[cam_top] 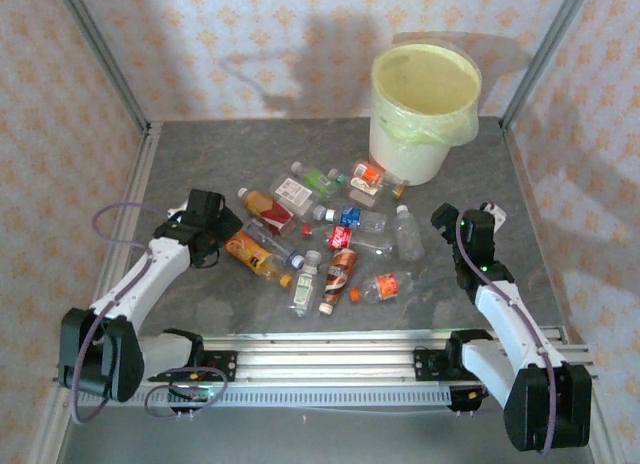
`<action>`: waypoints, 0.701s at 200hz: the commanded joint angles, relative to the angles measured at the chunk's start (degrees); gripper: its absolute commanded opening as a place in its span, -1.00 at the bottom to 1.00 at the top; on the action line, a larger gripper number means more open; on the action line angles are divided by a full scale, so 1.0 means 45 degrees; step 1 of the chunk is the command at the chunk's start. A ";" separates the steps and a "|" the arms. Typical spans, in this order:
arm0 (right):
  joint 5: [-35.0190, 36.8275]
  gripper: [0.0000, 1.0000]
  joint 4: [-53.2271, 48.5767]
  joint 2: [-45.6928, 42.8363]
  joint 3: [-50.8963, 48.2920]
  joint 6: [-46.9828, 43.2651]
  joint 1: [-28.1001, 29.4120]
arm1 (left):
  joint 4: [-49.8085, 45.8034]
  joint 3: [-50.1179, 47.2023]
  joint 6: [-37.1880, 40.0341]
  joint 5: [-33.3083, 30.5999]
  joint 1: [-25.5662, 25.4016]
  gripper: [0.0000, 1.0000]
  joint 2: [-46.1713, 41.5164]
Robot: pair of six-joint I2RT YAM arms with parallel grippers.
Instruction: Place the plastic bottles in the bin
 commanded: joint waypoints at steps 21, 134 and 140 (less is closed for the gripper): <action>-0.0198 0.98 -0.0697 -0.0190 0.0365 -0.0084 0.0045 | -0.0036 0.0562 -0.1531 0.0101 -0.0344 1.00 0.1305; -0.1006 0.98 -0.0737 -0.0440 0.0296 -0.1058 0.0094 | 0.3262 -0.0951 -0.2900 0.0817 -0.0354 0.73 0.3018; -0.1045 0.98 -0.0777 -0.0449 0.0320 -0.1108 0.0094 | 0.3340 -0.1000 -0.2942 0.0776 -0.0342 0.72 0.3064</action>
